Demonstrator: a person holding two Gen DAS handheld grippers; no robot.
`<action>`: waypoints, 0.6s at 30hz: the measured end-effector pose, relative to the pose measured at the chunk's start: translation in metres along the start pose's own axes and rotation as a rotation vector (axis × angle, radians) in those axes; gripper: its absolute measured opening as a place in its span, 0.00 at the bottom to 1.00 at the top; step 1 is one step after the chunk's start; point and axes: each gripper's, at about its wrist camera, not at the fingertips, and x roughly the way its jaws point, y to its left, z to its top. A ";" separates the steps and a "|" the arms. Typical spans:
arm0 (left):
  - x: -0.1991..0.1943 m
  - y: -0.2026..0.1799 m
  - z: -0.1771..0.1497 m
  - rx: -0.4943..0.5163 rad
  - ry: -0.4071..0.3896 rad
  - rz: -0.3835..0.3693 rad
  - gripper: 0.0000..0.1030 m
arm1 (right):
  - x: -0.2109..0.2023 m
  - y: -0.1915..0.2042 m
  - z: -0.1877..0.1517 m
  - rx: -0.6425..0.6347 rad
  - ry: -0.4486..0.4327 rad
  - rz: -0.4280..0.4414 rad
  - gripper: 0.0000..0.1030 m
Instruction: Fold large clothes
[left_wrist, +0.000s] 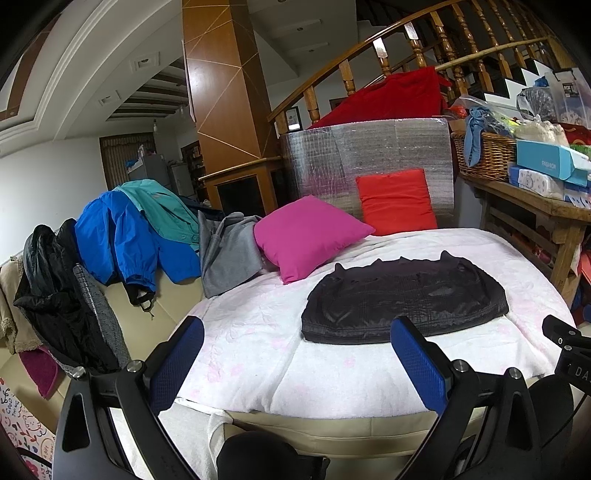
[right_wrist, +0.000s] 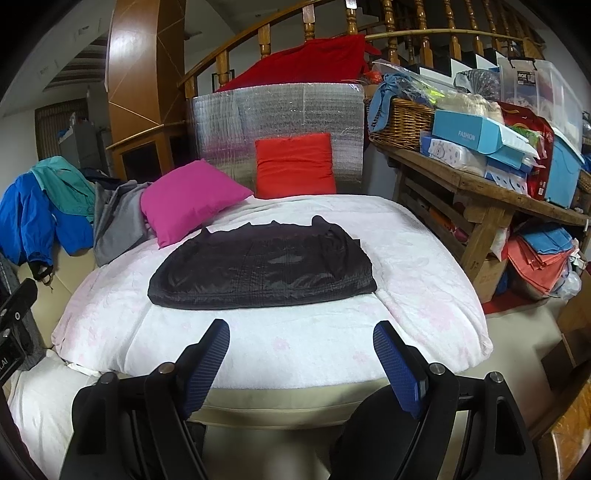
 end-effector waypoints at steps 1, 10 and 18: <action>0.000 0.000 0.000 0.000 0.001 -0.001 0.98 | 0.000 0.000 0.000 0.000 0.000 0.000 0.80; 0.002 0.003 0.000 -0.010 0.002 0.002 0.98 | 0.000 0.001 0.002 -0.007 -0.005 0.002 0.80; 0.003 0.014 -0.001 -0.037 0.005 0.003 0.98 | 0.000 0.016 0.004 -0.042 -0.006 0.000 0.80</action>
